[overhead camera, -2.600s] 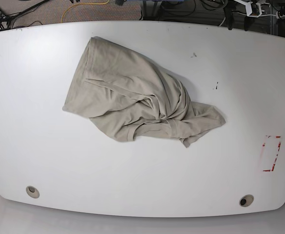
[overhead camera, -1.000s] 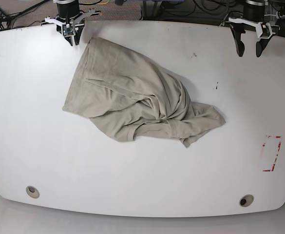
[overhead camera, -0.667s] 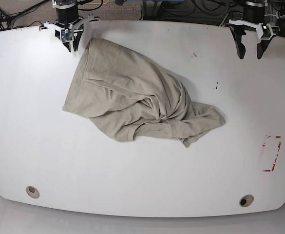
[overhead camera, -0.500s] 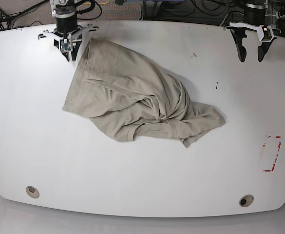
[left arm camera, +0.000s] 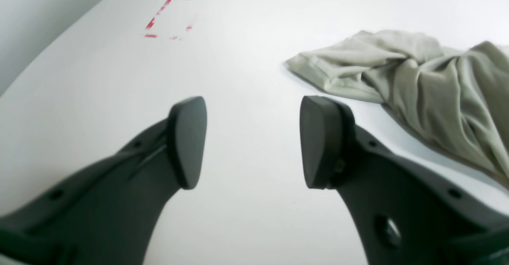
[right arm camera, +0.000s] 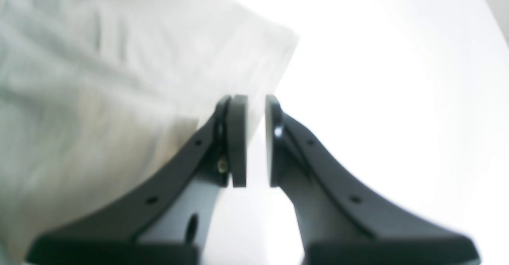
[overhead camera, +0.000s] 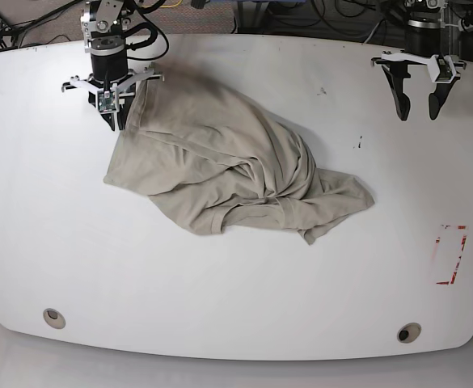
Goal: Fold the T-shirt properly
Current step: 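Move the right gripper down along the T-shirt's edge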
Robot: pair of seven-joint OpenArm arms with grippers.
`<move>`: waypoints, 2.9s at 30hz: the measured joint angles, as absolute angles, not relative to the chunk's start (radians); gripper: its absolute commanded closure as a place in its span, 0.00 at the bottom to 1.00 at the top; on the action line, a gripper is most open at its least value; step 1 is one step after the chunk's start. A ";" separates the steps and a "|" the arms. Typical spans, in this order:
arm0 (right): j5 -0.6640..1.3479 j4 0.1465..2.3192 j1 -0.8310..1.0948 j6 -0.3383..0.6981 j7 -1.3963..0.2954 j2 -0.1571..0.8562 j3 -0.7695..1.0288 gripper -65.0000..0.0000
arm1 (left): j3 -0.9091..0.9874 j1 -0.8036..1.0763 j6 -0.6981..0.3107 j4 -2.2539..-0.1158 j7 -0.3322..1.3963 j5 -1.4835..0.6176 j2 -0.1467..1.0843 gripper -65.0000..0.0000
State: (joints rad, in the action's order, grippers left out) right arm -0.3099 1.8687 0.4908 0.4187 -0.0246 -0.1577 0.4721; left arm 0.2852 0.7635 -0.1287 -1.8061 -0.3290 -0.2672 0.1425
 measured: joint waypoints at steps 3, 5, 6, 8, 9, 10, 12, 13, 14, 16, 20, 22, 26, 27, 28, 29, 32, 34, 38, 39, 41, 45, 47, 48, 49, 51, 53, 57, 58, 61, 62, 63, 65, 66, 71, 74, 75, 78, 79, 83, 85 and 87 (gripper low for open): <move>-0.309 1.868 0.469 0.418 -0.027 -0.158 0.472 0.88 | 0.277 0.746 -0.123 -1.805 -0.316 -0.267 0.130 0.42; -0.310 1.868 0.458 0.419 -0.032 -0.158 0.472 0.86 | 0.273 0.732 -0.125 -1.804 -0.302 -0.266 0.125 0.38; -0.309 1.868 0.455 0.419 -0.035 -0.158 0.472 0.84 | 0.272 0.727 -0.128 -1.804 -0.300 -0.266 0.122 0.36; -0.310 1.868 0.445 0.419 -0.059 -0.158 0.477 0.76 | 0.272 0.722 -0.129 -1.804 -0.299 -0.266 0.122 0.31; -0.308 1.868 0.436 0.419 -0.076 -0.158 0.479 0.73 | 0.272 0.725 -0.129 -1.803 -0.298 -0.266 0.122 0.30; -0.309 1.868 0.427 0.428 -0.102 -0.159 0.482 0.70 | 0.274 0.729 -0.129 -1.803 -0.295 -0.267 0.122 0.29; -0.310 1.866 0.402 0.445 -0.159 -0.158 0.485 0.63 | 0.277 0.743 -0.131 -1.801 -0.292 -0.266 0.122 0.27; -0.310 1.864 0.388 0.446 -0.178 -0.157 0.485 0.60 | 0.277 0.750 -0.131 -1.798 -0.287 -0.267 0.122 0.27; -0.309 1.864 0.374 0.446 -0.188 -0.158 0.485 0.57 | 0.277 0.754 -0.130 -1.797 -0.280 -0.266 0.121 0.27; -0.308 1.864 0.345 0.467 -0.209 -0.155 0.485 0.52 | 0.276 0.761 -0.131 -1.793 -0.276 -0.266 0.118 0.27; -0.307 1.864 0.279 0.548 -0.321 -0.155 0.483 0.38 | 0.276 0.757 -0.131 -1.793 -0.279 -0.266 0.118 0.29; -0.321 1.859 0.249 0.583 -0.384 -0.150 0.481 0.37 | 0.277 0.756 -0.131 -1.793 -0.286 -0.266 0.122 0.29; -0.312 1.856 0.200 0.608 -0.421 -0.144 0.482 0.36 | 0.281 0.763 -0.130 -1.794 -0.289 -0.266 0.125 0.30; -0.309 1.856 0.192 0.614 -0.428 -0.142 0.482 0.36 | 0.281 0.765 -0.131 -1.795 -0.289 -0.266 0.125 0.30; -0.310 1.855 0.183 0.624 -0.445 -0.139 0.482 0.36 | 0.281 0.767 -0.131 -1.794 -0.287 -0.264 0.126 0.29; -0.310 1.853 0.174 0.630 -0.461 -0.137 0.482 0.36 | 0.281 0.767 -0.131 -1.795 -0.285 -0.263 0.125 0.29; -0.317 1.842 0.149 0.654 -0.498 -0.124 0.481 0.36 | 0.281 0.765 -0.131 -1.798 -0.285 -0.263 0.126 0.29; -0.318 1.840 0.133 0.655 -0.512 -0.118 0.480 0.36 | 0.281 0.760 -0.131 -1.803 -0.285 -0.263 0.126 0.29; -0.318 1.834 0.104 0.656 -0.538 -0.113 0.477 0.32 | 0.276 0.756 -0.131 -1.810 -0.284 -0.263 0.129 0.29; -0.318 1.831 0.093 0.656 -0.550 -0.113 0.475 0.32 | 0.276 0.754 -0.131 -1.811 -0.284 -0.263 0.129 0.29; -0.340 1.828 0.070 0.658 -0.600 -0.114 0.469 0.30 | 0.276 0.751 -0.130 -1.812 -0.277 -0.263 0.128 0.30; -0.338 1.823 0.031 0.659 -0.618 -0.112 0.459 0.28 | 0.271 0.744 -0.130 -1.818 -0.254 -0.263 0.128 0.30; -0.336 1.818 0.016 0.659 -0.633 -0.108 0.452 0.28 | 0.269 0.743 -0.130 -1.820 -0.255 -0.263 0.127 0.30; -0.336 1.813 0.009 0.660 -0.638 -0.106 0.450 0.27 | 0.269 0.742 -0.130 -1.820 -0.255 -0.263 0.128 0.30; -0.336 1.805 0.000 0.660 -0.644 -0.105 0.448 0.27 | 0.269 0.742 -0.130 -1.820 -0.255 -0.263 0.128 0.29; -0.336 1.789 -0.021 0.662 -0.662 -0.102 0.443 0.25 | 0.270 0.742 -0.130 -1.820 -0.257 -0.263 0.128 0.29; -0.336 1.771 -0.047 0.667 -0.678 -0.095 0.437 0.25 | 0.272 0.743 -0.130 -1.819 -0.262 -0.263 0.126 0.29; -0.335 1.728 -0.111 0.670 -0.673 -0.083 0.432 0.25 | 0.274 0.742 -0.127 -1.819 -0.263 -0.263 0.126 0.29; -0.335 1.719 -0.125 0.670 -0.674 -0.080 0.432 0.26 | 0.274 0.742 -0.127 -1.819 -0.263 -0.263 0.125 0.28; -0.333 1.684 -0.167 0.679 -0.676 -0.078 0.453 0.26 | 0.274 0.742 -0.127 -1.819 -0.267 -0.263 0.125 0.28; -0.322 1.659 -0.188 0.714 -0.689 -0.081 0.481 0.26 | 0.274 0.742 -0.127 -1.821 -0.265 -0.263 0.125 0.28; -0.321 1.644 -0.201 0.710 -0.701 -0.078 0.492 0.26 | 0.274 0.742 -0.127 -1.821 -0.267 -0.264 0.125 0.28; -0.340 1.617 -0.228 0.704 -0.705 -0.068 0.513 0.26 | 0.274 0.741 -0.127 -1.821 -0.262 -0.264 0.126 0.28; -0.337 1.605 -0.240 0.703 -0.709 -0.063 0.525 0.26 | 0.275 0.741 -0.127 -1.821 -0.263 -0.263 0.125 0.28; -0.328 1.412 -0.348 0.702 -0.658 -0.026 0.595 0.26 | 0.272 0.740 -0.127 -1.822 -0.261 -0.263 0.124 0.28; -0.365 1.328 -0.381 0.683 -0.665 -0.018 0.594 0.26 | 0.272 0.738 -0.123 -1.823 -0.248 -0.263 0.125 0.28; -0.351 1.306 -0.386 0.688 -0.641 -0.016 0.593 0.26 | 0.272 0.734 -0.123 -1.823 -0.255 -0.263 0.125 0.28; -0.334 1.261 -0.398 0.704 -0.614 -0.007 0.588 0.27 | 0.272 0.741 -0.126 -1.827 -0.263 -0.263 0.123 0.27; -0.344 1.238 -0.407 0.704 -0.616 -0.007 0.587 0.26 | 0.272 0.741 -0.127 -1.827 -0.254 -0.263 0.125 0.28; -0.348 1.148 -0.431 0.699 -0.601 0.009 0.565 0.26 | 0.274 0.740 -0.121 -1.827 -0.250 -0.263 0.125 0.28; -0.353 1.126 -0.437 0.699 -0.604 0.009 0.563 0.26 | 0.273 0.739 -0.121 -1.827 -0.243 -0.263 0.125 0.28; -0.351 1.114 -0.436 0.698 -0.603 0.011 0.559 0.26 | 0.273 0.736 -0.122 -1.827 -0.242 -0.263 0.123 0.28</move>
State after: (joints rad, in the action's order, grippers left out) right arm -0.3508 1.1141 -0.4362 0.6979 -0.6025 0.0113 0.5587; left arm 0.2733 0.7364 -0.1223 -1.8271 -0.2420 -0.2634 0.1230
